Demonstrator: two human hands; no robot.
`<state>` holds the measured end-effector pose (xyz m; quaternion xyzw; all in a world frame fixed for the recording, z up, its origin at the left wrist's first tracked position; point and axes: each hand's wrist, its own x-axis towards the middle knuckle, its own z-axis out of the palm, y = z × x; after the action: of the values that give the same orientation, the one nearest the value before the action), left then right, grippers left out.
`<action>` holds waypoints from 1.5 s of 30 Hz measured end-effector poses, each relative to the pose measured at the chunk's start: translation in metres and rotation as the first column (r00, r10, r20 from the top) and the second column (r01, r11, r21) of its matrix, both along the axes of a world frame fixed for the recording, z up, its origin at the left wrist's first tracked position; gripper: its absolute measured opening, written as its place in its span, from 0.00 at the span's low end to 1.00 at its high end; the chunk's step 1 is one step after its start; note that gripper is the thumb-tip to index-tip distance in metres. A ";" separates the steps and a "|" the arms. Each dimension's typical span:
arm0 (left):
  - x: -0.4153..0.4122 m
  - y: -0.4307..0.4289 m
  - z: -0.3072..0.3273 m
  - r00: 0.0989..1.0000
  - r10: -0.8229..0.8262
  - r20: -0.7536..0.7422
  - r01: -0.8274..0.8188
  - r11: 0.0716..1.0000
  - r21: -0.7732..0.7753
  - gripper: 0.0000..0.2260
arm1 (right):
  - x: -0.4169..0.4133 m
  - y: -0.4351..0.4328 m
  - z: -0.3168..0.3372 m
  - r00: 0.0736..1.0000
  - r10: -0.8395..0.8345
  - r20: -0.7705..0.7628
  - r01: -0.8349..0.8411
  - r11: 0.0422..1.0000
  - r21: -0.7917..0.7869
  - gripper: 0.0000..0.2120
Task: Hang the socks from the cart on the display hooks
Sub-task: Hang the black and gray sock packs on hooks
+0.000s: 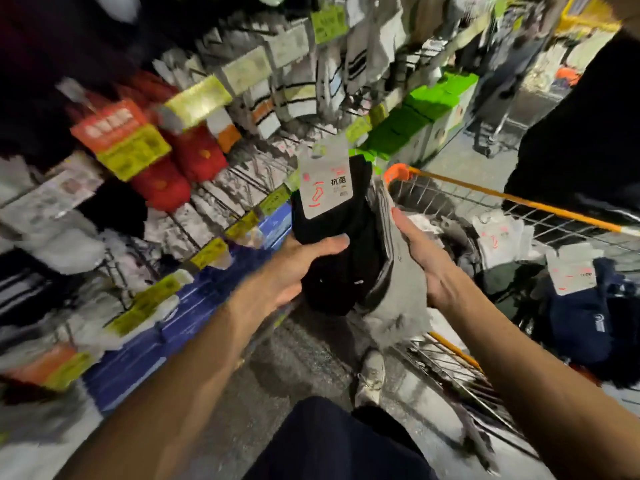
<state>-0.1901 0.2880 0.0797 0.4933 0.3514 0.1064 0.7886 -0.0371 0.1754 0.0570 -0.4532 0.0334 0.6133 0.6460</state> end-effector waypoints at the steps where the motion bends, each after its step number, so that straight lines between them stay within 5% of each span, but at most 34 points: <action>1: -0.021 0.001 0.018 0.999 0.047 0.021 -0.047 0.998 0.041 0.19 | -0.017 0.007 0.019 1.000 0.026 0.004 -0.026 0.998 0.056 0.20; 7: -0.141 -0.002 0.115 0.962 0.232 0.142 -0.261 0.937 0.233 0.18 | -0.107 0.047 0.110 0.966 0.160 0.205 -0.202 0.958 0.205 0.17; 11: -0.219 -0.003 0.180 0.922 0.375 0.098 -0.373 0.790 0.486 0.14 | -0.164 0.069 0.174 0.853 0.263 0.450 -0.409 0.873 0.265 0.12; 15: -0.285 -0.007 0.233 0.877 0.453 0.157 -0.436 0.618 0.654 0.04 | -0.207 0.091 0.230 0.732 0.152 0.664 -0.459 0.830 0.317 0.02; 23: -0.351 -0.011 0.293 0.750 0.576 0.326 -0.616 0.428 0.661 0.13 | -0.261 0.109 0.310 0.489 -0.106 0.866 -0.557 0.726 0.404 0.19; 30: -0.361 -0.019 0.314 0.697 0.594 0.402 -0.686 0.390 0.614 0.16 | -0.282 0.117 0.343 0.403 -0.142 0.904 -0.641 0.661 0.389 0.48; 32: -0.358 -0.022 0.314 0.681 0.624 0.384 -0.695 0.384 0.608 0.17 | -0.282 0.118 0.345 0.431 -0.115 0.895 -0.660 0.636 0.400 0.43; 35: -0.352 -0.024 0.305 0.643 0.670 0.372 -0.722 0.367 0.586 0.06 | -0.280 0.117 0.335 0.471 -0.061 0.880 -0.661 0.636 0.397 0.30; 39: -0.347 -0.028 0.272 0.595 0.732 0.333 -0.764 0.386 0.517 0.05 | -0.275 0.117 0.298 0.506 0.038 0.862 -0.665 0.654 0.361 0.28; 45: -0.353 -0.046 0.200 0.602 0.779 0.174 -0.756 0.486 0.438 0.22 | -0.282 0.117 0.224 0.488 0.186 0.853 -0.693 0.676 0.249 0.22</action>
<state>-0.5427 0.2424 0.2795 0.4620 0.5157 0.5160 0.5044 -0.3191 0.2920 0.2811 -0.4463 -0.5541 0.4883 0.5053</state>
